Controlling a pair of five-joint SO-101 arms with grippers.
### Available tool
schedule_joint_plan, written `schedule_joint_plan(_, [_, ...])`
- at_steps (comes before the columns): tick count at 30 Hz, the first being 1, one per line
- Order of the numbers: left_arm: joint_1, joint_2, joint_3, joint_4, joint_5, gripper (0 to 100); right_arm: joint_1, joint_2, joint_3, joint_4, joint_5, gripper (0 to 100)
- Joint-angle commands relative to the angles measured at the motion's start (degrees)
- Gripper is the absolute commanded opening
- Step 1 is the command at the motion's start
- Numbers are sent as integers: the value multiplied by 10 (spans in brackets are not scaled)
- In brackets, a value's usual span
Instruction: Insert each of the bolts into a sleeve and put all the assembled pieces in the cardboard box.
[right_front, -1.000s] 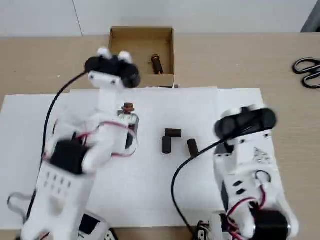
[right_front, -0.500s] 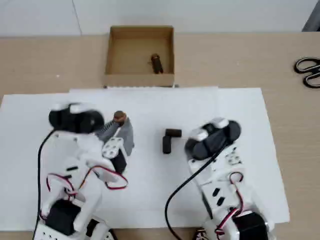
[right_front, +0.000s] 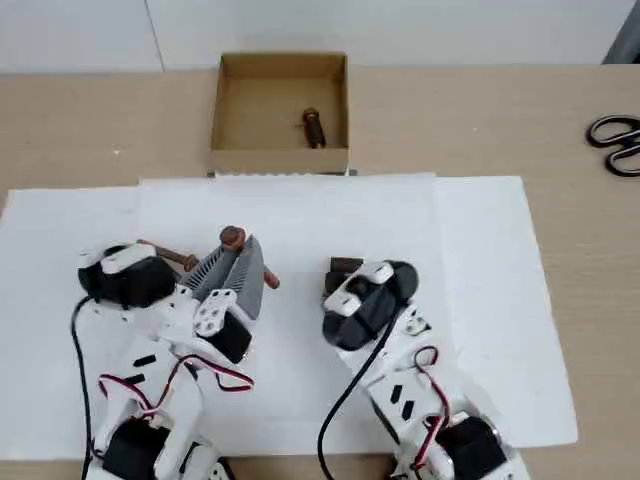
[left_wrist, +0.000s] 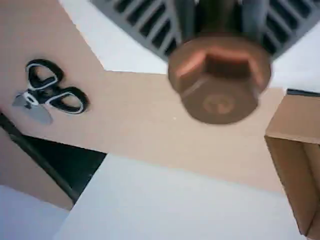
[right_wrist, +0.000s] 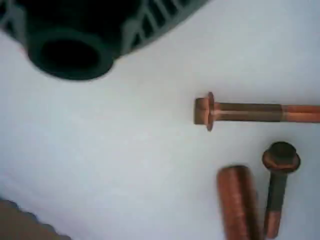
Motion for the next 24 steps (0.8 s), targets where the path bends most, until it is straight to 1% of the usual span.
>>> schedule_joint_plan(1, [4,-9,-2,-19,38,6,-18,-6,13,-39,-4,3])
schedule_joint_plan(4, [1,-9,-3,-19,65,6,-40,-6,36,-58,-3,3])
schedule_joint_plan(6, [1,-10,-4,-19,69,6,-52,-6,49,-70,-3,3])
schedule_joint_plan(11, [2,-10,-4,-55,79,6,-70,-6,65,-102,-2,3])
schedule_joint_plan(14, [5,-10,-3,-72,79,6,-73,-5,67,-102,-2,3])
schedule_joint_plan(24, [7,-7,15,-69,78,6,-73,-5,52,-102,-2,3])
